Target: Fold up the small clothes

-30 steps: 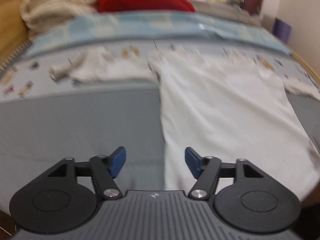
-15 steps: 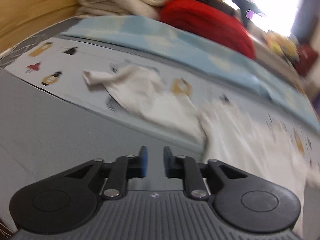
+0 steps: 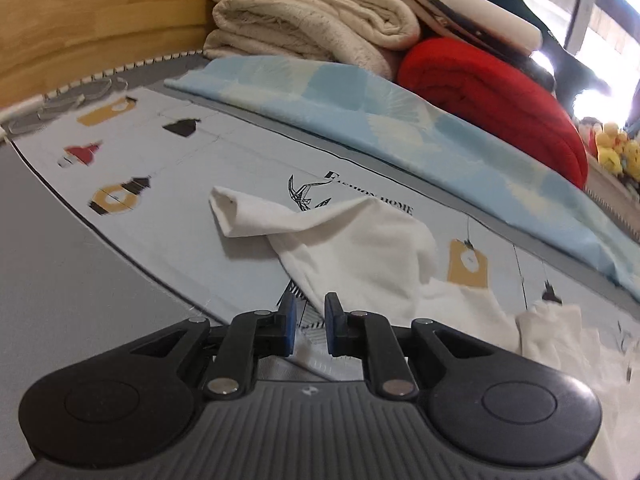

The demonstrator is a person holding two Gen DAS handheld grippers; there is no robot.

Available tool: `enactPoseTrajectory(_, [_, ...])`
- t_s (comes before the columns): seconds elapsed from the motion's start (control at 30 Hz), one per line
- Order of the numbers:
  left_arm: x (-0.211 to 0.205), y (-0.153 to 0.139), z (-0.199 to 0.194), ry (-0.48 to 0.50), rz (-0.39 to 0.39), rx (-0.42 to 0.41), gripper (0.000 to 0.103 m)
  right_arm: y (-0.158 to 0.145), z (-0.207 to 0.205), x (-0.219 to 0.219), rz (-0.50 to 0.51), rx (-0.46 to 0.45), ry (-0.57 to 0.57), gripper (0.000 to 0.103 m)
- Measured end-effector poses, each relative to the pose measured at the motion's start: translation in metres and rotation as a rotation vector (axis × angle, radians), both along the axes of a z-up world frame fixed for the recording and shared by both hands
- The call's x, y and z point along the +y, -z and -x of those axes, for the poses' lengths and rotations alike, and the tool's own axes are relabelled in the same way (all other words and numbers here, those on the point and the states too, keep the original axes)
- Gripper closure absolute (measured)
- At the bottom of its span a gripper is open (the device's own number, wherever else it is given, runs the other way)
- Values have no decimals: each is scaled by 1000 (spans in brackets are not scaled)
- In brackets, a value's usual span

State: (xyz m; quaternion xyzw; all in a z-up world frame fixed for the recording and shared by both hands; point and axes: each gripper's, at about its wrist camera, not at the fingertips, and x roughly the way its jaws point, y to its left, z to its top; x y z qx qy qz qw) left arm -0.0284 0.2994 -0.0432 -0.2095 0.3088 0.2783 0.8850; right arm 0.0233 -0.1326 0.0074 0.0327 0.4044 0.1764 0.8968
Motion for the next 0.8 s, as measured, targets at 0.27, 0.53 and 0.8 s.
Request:
enactPoseTrajectory(0.27, [45,43,-37,-61,123,-27,78,22,-27,-19,68,48,46,96])
enactPoseTrajectory(0.53, [56,59,-53,-64,225,-93,99,27,-32,-28,58,72,85,96])
enactPoseTrajectory(0.8, [45,-19,20,-317,157,-99,98,12,-31,-26,6,61,113,96])
